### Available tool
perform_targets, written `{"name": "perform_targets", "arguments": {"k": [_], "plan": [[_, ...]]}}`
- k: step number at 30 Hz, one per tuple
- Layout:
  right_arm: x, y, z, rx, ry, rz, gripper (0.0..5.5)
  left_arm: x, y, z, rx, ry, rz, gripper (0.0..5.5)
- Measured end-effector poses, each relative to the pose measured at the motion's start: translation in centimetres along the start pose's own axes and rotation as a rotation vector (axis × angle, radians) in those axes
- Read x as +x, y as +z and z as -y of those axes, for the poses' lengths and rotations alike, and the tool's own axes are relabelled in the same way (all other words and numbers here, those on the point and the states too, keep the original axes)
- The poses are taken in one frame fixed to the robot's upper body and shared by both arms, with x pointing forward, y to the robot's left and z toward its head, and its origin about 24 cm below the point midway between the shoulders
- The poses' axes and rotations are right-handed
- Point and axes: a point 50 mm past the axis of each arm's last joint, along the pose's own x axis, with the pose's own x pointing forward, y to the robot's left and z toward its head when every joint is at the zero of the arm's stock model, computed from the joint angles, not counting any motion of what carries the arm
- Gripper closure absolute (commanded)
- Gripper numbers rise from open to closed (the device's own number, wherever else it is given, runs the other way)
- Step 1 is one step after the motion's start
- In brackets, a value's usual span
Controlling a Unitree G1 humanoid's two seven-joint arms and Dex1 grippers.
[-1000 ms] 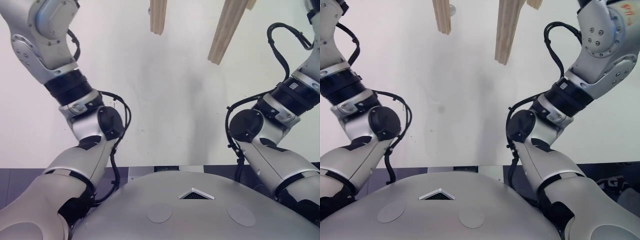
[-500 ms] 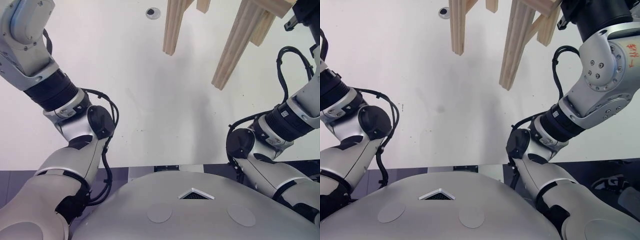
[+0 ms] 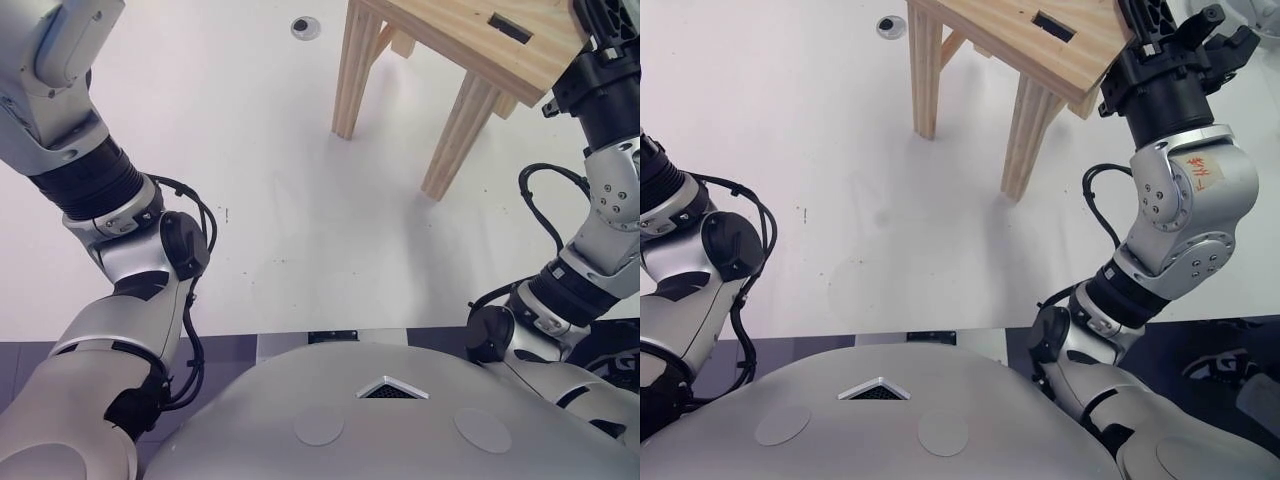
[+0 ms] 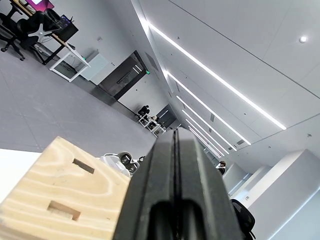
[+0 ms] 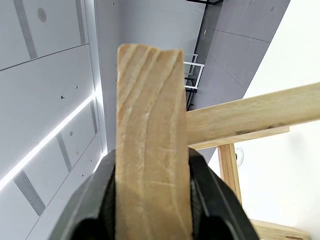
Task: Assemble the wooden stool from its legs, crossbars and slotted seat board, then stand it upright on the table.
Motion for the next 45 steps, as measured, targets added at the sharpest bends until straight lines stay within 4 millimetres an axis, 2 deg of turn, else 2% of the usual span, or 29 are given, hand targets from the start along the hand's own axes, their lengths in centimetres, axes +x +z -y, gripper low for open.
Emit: {"name": "perform_targets", "arguments": {"k": [1, 4, 11, 14, 20, 33, 36, 37, 40, 42, 45], "plan": [[0.0, -0.1, -0.1, 0.002, 0.005, 0.0, 4.17, 0.0, -0.1, 0.0, 0.003, 0.0, -0.006, 5.5], [0.1, 0.0, -0.2, 0.014, 0.022, 0.012, 3.37, 0.1, -0.2, -0.1, 0.0, 0.003, -0.012, 5.5], [0.2, 1.0, -1.1, 0.009, 0.051, 0.057, 1.99, 0.0, -0.4, -0.3, -0.011, 0.012, -0.008, 5.5], [0.1, 1.0, -1.1, 0.006, 0.058, 0.057, 1.6, 0.0, -0.5, -0.2, -0.008, 0.006, -0.01, 5.5], [-1.8, 0.5, 0.7, -0.026, -0.022, 0.058, 1.6, 0.0, -0.8, 0.1, 0.004, -0.023, -0.019, 5.5], [-4.7, 0.3, 1.2, -0.157, -0.031, 0.051, 1.6, -1.9, -2.1, -0.2, 0.092, 0.01, -0.067, 5.5], [-5.6, 0.5, 1.6, -0.209, -0.074, 0.042, 1.6, -2.2, -1.8, -0.1, 0.165, 0.028, -0.058, 5.5], [-6.1, 0.4, 1.8, -0.233, -0.093, 0.041, 1.6, -2.6, -1.8, -0.7, 0.213, 0.071, -0.053, 5.5], [-7.0, 0.6, 2.0, -0.379, -0.135, 0.086, 1.6, -3.8, -1.7, -2.2, 0.386, 0.199, -0.023, 5.5], [-7.4, 1.2, 1.9, -0.635, -0.188, 0.151, 1.6, -4.7, -1.3, -3.5, 0.545, 0.327, 0.016, 5.5], [-6.8, 1.8, 1.5, -1.068, -0.227, 0.224, 1.6, -6.0, -1.1, -5.9, 0.754, 0.522, 0.088, 5.5]]}}
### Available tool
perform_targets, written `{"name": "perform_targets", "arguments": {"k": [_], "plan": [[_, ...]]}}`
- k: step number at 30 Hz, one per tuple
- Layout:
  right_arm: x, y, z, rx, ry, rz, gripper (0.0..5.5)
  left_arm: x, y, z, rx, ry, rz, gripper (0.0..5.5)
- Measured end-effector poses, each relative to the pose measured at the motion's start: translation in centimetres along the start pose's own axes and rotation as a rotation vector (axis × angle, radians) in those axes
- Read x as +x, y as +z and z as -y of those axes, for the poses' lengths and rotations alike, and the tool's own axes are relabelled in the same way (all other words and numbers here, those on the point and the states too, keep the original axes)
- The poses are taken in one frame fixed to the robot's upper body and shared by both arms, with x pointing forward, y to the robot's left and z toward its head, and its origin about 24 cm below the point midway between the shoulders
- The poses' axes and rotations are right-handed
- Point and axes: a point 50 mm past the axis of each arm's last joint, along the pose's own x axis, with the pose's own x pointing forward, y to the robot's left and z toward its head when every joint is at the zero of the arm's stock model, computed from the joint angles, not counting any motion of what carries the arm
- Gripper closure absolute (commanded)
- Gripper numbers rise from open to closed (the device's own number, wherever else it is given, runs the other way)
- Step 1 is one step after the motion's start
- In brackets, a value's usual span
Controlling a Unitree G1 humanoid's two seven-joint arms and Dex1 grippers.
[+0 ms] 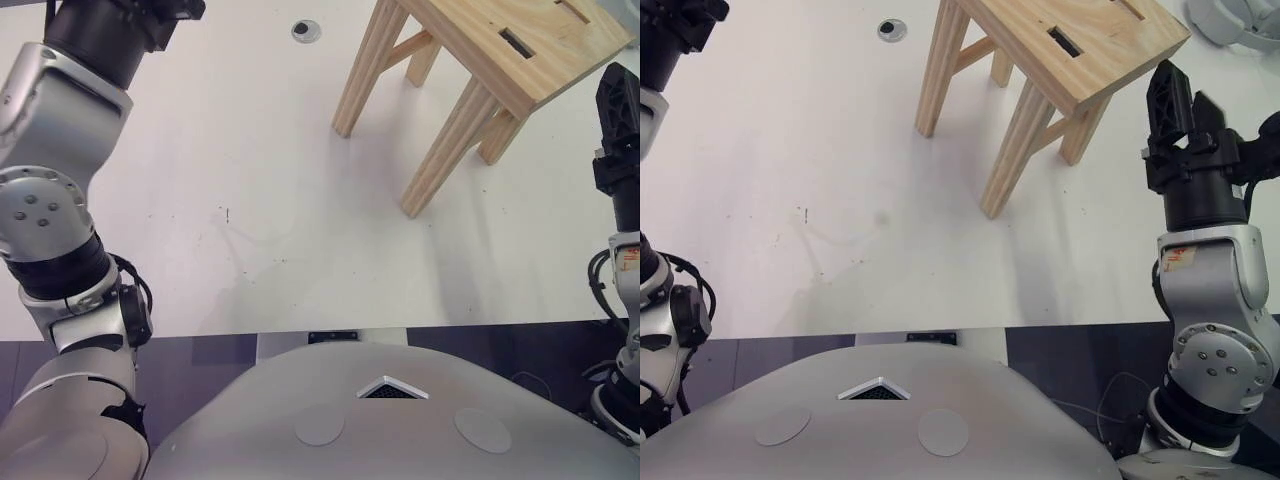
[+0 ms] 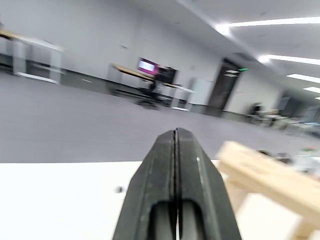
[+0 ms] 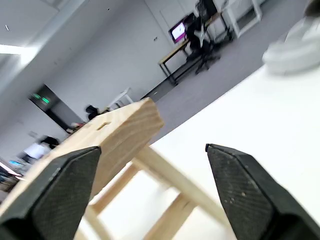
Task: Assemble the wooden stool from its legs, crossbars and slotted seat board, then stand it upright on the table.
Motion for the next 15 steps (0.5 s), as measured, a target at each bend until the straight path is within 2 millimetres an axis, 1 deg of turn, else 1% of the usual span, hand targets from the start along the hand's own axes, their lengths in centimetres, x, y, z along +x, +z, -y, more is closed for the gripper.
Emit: {"name": "perform_targets", "arguments": {"k": [2, 3, 4, 5, 6, 8, 10, 12, 14, 15], "plan": [[0.9, 0.9, -0.5, -0.206, 0.007, 0.089, 1.6, -0.2, -0.9, -0.8, 0.109, 0.078, 0.02, 5.5], [1.6, 1.7, -1.2, -0.309, 0.032, 0.164, 1.6, -0.3, -1.3, -1.1, 0.175, 0.109, 0.031, 5.5], [2.7, 3.0, -2.1, -0.417, 0.062, 0.276, 1.6, -0.2, -1.7, -1.7, 0.274, 0.153, 0.057, 5.5], [3.2, 4.1, -2.8, -0.461, 0.078, 0.358, 1.6, -0.1, -1.7, -2.2, 0.32, 0.177, 0.071, 5.5], [3.4, 4.6, -3.0, -0.485, 0.075, 0.397, 1.6, 0.0, -1.7, -2.5, 0.344, 0.185, 0.078, 5.5], [3.7, 4.4, -2.7, -0.508, 0.057, 0.403, 1.6, 0.3, -1.8, -2.8, 0.376, 0.189, 0.086, 5.5], [4.2, 3.8, -2.7, -0.489, 0.075, 0.385, 1.6, 0.4, -2.0, -2.6, 0.364, 0.176, 0.102, 5.5], [4.6, 3.6, -3.0, -0.468, 0.104, 0.382, 1.6, 0.6, -2.3, -2.5, 0.366, 0.167, 0.097, 5.5], [5.2, 3.0, -3.1, -0.422, 0.134, 0.354, 1.6, 0.9, -3.1, -2.1, 0.357, 0.156, 0.083, 5.5], [5.4, 3.0, -3.0, -0.421, 0.137, 0.353, 1.6, 1.0, -3.2, -2.0, 0.356, 0.15, 0.083, 5.5]]}}
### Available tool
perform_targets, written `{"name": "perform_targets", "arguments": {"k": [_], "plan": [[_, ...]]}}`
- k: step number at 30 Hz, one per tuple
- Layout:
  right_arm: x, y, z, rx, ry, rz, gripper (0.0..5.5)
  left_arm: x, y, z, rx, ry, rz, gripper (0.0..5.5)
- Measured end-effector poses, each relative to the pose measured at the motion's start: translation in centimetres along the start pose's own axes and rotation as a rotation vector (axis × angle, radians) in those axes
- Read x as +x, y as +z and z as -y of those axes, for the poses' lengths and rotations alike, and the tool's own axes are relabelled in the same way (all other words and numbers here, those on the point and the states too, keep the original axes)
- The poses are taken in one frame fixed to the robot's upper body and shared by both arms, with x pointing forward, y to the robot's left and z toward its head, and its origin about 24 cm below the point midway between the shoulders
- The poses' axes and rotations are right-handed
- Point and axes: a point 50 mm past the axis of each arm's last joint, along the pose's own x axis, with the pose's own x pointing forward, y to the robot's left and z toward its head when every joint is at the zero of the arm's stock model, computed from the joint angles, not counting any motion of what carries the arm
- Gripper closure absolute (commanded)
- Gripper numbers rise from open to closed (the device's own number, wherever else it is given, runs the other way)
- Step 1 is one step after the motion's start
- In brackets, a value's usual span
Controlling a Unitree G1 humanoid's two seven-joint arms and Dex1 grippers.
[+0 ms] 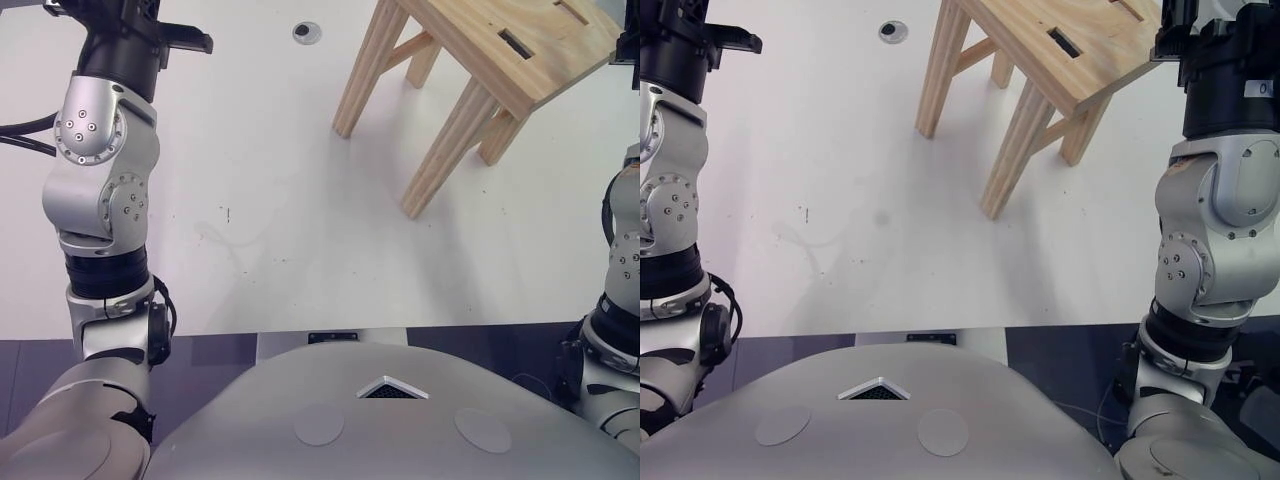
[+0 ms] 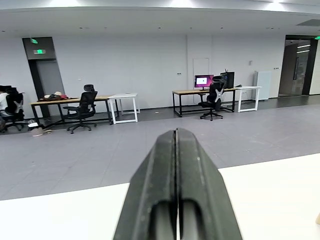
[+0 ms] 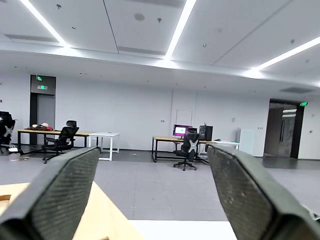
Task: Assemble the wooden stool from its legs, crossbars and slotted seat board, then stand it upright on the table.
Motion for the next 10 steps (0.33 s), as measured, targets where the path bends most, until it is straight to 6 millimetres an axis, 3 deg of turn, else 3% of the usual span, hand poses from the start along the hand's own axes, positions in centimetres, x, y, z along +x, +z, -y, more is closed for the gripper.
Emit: {"name": "perform_targets", "arguments": {"k": [10], "plan": [[0.7, -1.7, 0.6, 0.005, -0.028, -0.041, 1.6, 0.4, -0.9, 0.5, -0.014, -0.016, -0.022, 5.5]]}}
